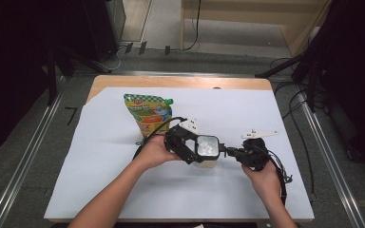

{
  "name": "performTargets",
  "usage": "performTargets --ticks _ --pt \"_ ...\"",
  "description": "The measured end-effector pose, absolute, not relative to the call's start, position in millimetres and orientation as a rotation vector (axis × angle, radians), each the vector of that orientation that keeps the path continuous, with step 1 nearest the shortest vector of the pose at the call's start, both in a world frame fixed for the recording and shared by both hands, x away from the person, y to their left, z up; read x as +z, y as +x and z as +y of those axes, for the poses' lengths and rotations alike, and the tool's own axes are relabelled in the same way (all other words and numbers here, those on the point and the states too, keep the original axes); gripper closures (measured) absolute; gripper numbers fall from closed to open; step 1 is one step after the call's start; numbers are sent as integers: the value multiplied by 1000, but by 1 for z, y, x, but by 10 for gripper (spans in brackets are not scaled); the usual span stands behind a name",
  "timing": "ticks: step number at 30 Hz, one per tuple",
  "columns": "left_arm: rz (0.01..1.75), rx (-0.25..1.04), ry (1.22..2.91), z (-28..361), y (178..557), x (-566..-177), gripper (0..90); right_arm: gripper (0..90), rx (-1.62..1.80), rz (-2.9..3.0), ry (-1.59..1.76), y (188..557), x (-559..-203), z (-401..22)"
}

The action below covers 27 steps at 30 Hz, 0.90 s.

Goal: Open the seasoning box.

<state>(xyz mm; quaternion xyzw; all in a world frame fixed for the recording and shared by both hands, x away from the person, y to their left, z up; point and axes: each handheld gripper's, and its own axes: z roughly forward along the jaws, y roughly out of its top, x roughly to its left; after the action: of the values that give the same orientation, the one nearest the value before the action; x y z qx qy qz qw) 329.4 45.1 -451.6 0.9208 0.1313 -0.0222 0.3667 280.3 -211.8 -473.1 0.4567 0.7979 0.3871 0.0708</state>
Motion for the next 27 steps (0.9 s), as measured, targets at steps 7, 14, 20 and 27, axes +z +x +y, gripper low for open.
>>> performTargets --ticks 7,14,20,27 --pt "345 -57 2375 45 329 -451 158 900 1163 2399 1379 280 -473 -212" --pt "338 -53 2377 44 329 -449 158 900 1165 2396 1380 280 -473 -212" --pt "331 -28 2384 42 327 -444 158 900 1165 2398 1376 280 -473 -212" --pt "317 -4 2395 41 326 -439 158 900 1163 2398 1374 280 -473 -211"
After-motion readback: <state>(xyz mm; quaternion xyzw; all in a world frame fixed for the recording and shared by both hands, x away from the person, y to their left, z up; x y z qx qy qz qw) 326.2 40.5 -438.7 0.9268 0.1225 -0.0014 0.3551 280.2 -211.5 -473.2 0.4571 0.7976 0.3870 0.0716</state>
